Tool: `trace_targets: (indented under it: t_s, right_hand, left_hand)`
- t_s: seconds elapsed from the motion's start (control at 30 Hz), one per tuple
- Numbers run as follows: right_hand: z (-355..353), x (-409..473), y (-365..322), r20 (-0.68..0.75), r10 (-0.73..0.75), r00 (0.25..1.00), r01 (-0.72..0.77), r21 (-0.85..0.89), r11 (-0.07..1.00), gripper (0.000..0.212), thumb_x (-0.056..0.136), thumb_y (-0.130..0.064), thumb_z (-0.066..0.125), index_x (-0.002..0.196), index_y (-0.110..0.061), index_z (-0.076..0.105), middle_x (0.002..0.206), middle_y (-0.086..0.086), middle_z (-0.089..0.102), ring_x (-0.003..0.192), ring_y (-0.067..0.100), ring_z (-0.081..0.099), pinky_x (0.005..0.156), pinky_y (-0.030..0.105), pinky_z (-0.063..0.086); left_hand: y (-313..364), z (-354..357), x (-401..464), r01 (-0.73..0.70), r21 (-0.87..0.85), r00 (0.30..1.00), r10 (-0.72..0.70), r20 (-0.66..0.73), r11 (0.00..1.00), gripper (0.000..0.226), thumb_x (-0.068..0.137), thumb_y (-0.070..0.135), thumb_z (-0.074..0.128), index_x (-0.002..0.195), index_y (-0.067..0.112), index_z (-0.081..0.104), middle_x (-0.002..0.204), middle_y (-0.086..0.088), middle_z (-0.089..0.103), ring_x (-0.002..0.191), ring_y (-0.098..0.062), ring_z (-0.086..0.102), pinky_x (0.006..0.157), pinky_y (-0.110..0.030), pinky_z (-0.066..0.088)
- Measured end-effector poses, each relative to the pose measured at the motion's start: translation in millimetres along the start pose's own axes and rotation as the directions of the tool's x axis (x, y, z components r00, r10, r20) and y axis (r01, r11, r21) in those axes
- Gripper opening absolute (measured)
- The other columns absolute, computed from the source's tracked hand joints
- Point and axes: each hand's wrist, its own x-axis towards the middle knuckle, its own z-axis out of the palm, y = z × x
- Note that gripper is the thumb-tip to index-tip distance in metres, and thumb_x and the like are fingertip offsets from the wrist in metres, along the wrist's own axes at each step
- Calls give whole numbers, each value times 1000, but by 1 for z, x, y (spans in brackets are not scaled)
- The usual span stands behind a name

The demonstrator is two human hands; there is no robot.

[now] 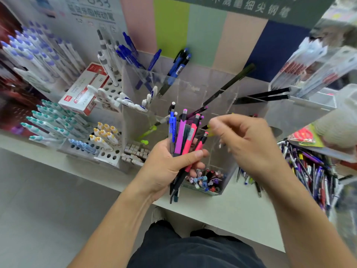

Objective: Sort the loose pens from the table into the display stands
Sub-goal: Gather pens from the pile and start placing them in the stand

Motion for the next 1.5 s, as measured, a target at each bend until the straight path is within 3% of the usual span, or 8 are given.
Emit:
trace_targets:
  t_s: [0.2, 0.47, 0.67, 0.83, 1.0, 1.17, 1.3, 1.5]
  right_hand:
    - [16, -2, -6, 84, 176, 981, -195, 425, 884, 13, 84, -2, 76, 96, -1, 72, 72, 10, 66, 48, 9, 54, 44, 17, 44]
    - [7, -1, 0, 309, 181, 934, -293, 365, 884, 22, 77, -15, 76, 97, -6, 75, 77, 18, 73, 58, 20, 63, 52, 22, 53]
    - [-2, -6, 7, 120, 206, 971, -239, 474, 848, 7, 81, -10, 73, 86, -7, 75, 71, 11, 72, 59, 18, 67, 58, 21, 57]
    - [12, -4, 10, -226, -24, 974, 65, 176, 982, 6, 89, -7, 73, 95, -9, 74, 80, 4, 73, 64, 14, 72, 61, 23, 59]
    - [84, -4, 46, -139, -342, 929, 287, -314, 905, 6, 90, -12, 76, 94, -9, 74, 88, 1, 68, 81, 12, 62, 76, 24, 50]
    - [106, 3, 78, -36, -216, 976, 194, -310, 931, 11, 86, -13, 79, 97, -11, 76, 89, 3, 70, 76, 16, 63, 74, 36, 54]
    - [83, -3, 63, -6, -197, 980, 177, -410, 895, 17, 91, -17, 73, 107, -13, 75, 100, 0, 70, 80, 14, 63, 73, 36, 57]
    - [57, 5, 5, 70, 89, 994, -97, 125, 987, 16, 87, -34, 77, 82, -19, 78, 63, -4, 70, 49, 1, 53, 52, 17, 43]
  left_hand:
    - [-2, -1, -6, 25, 49, 999, -27, 42, 998, 49, 73, 8, 78, 116, -1, 58, 87, -16, 73, 63, -21, 70, 50, -24, 54]
    - [-9, -13, -13, 95, 193, 987, -118, 109, 977, 41, 74, 10, 81, 106, 10, 56, 81, -11, 71, 61, -24, 67, 49, -27, 53]
    - [-18, -32, -14, 133, 41, 963, -119, -240, 990, 35, 84, 27, 70, 105, 4, 54, 79, -9, 75, 58, -19, 67, 47, -23, 53]
    - [-22, -67, -12, 109, -130, 938, -146, -314, 985, 12, 101, 16, 55, 94, 10, 47, 72, -5, 51, 44, -8, 30, 37, -17, 23]
    - [-17, -67, -15, 142, -333, 986, -163, -36, 932, 16, 87, 20, 55, 85, 6, 48, 69, -5, 46, 41, -7, 32, 35, -17, 29]
    - [-11, -61, -14, 106, -348, 993, -114, -4, 932, 7, 98, 12, 48, 103, 8, 47, 78, -9, 54, 48, -10, 40, 40, -18, 34]
    - [-9, -54, -12, 50, -65, 992, -58, -116, 997, 9, 102, 10, 53, 109, 9, 47, 79, -10, 60, 50, -13, 45, 41, -21, 34]
    - [-17, -49, -1, -22, 634, 987, 119, -110, 773, 26, 93, 23, 72, 100, 21, 46, 71, 3, 62, 49, -6, 48, 53, -25, 36]
